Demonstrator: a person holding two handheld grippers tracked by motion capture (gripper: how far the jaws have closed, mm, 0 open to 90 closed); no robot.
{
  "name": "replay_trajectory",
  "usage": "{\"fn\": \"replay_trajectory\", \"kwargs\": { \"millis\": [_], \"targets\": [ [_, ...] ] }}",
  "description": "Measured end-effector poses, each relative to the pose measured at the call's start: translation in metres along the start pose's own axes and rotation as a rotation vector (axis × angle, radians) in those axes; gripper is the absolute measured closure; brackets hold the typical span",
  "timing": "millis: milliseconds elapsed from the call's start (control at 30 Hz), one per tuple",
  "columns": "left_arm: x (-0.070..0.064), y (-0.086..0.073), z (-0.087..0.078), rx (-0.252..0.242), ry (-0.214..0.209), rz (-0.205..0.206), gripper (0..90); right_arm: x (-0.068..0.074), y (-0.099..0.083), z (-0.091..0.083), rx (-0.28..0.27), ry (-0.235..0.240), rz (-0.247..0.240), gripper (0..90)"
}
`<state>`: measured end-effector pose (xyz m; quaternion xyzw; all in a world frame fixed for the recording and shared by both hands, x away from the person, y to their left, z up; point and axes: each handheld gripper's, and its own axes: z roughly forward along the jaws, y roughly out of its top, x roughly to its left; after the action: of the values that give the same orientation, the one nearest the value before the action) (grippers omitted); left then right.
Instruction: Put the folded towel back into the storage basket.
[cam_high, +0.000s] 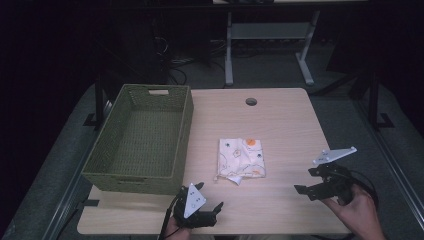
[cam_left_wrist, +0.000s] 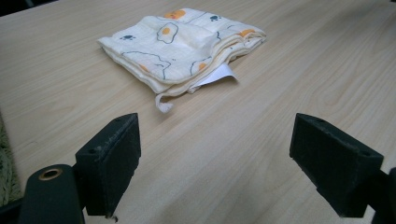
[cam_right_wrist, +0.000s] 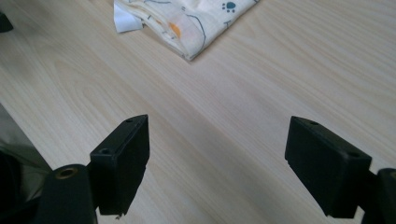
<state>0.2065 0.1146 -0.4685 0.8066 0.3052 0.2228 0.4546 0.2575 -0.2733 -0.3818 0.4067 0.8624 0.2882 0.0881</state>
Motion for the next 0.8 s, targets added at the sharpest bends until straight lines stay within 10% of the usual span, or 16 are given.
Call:
{"fn": "replay_trajectory", "kwargs": {
  "millis": [800],
  "targets": [
    [-0.001, -0.001, -0.001, -0.014, 0.001, 0.001, 16.7, 0.019, 0.083, 0.036, 0.096, 0.071, -0.029, 17.2]
  ]
}}
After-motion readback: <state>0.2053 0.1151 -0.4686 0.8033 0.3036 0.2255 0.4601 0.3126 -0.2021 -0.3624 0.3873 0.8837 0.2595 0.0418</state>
